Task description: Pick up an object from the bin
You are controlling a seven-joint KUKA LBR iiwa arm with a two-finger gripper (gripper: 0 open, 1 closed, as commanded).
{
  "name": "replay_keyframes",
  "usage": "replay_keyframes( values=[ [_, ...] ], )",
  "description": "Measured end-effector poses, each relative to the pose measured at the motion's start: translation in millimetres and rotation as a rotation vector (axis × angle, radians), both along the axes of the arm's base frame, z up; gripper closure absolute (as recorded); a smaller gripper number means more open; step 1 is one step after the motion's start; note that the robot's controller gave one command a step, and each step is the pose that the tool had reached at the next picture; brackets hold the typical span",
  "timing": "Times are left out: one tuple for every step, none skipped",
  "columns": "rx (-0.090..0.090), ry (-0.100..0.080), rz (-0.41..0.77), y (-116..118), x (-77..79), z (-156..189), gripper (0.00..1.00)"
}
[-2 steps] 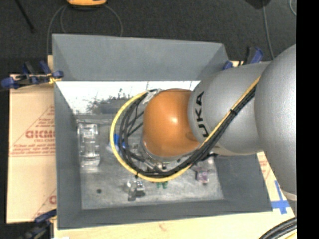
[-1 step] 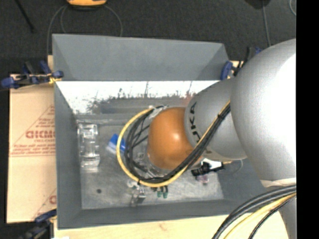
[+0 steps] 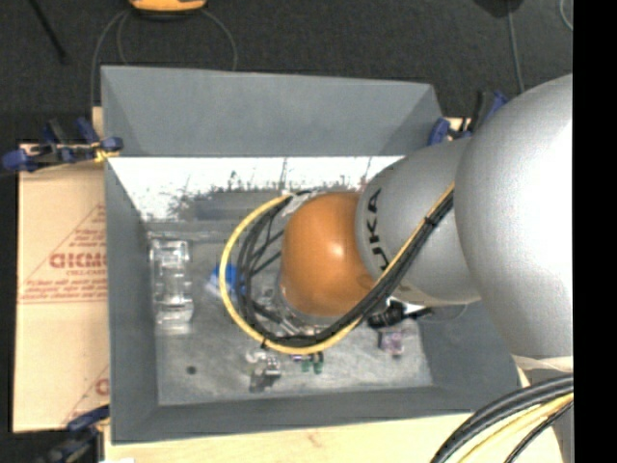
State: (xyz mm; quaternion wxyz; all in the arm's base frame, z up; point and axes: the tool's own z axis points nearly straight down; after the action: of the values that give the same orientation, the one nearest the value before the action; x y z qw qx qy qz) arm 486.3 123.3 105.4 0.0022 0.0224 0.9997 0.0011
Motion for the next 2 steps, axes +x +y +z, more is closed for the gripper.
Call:
replay_keyframes(
  values=[
    [0.0,0.001,-0.032,-18,11.9,8,0.0],
    [0.003,-0.003,-0.05,-15,5.8,-30,0.0]
  ],
)
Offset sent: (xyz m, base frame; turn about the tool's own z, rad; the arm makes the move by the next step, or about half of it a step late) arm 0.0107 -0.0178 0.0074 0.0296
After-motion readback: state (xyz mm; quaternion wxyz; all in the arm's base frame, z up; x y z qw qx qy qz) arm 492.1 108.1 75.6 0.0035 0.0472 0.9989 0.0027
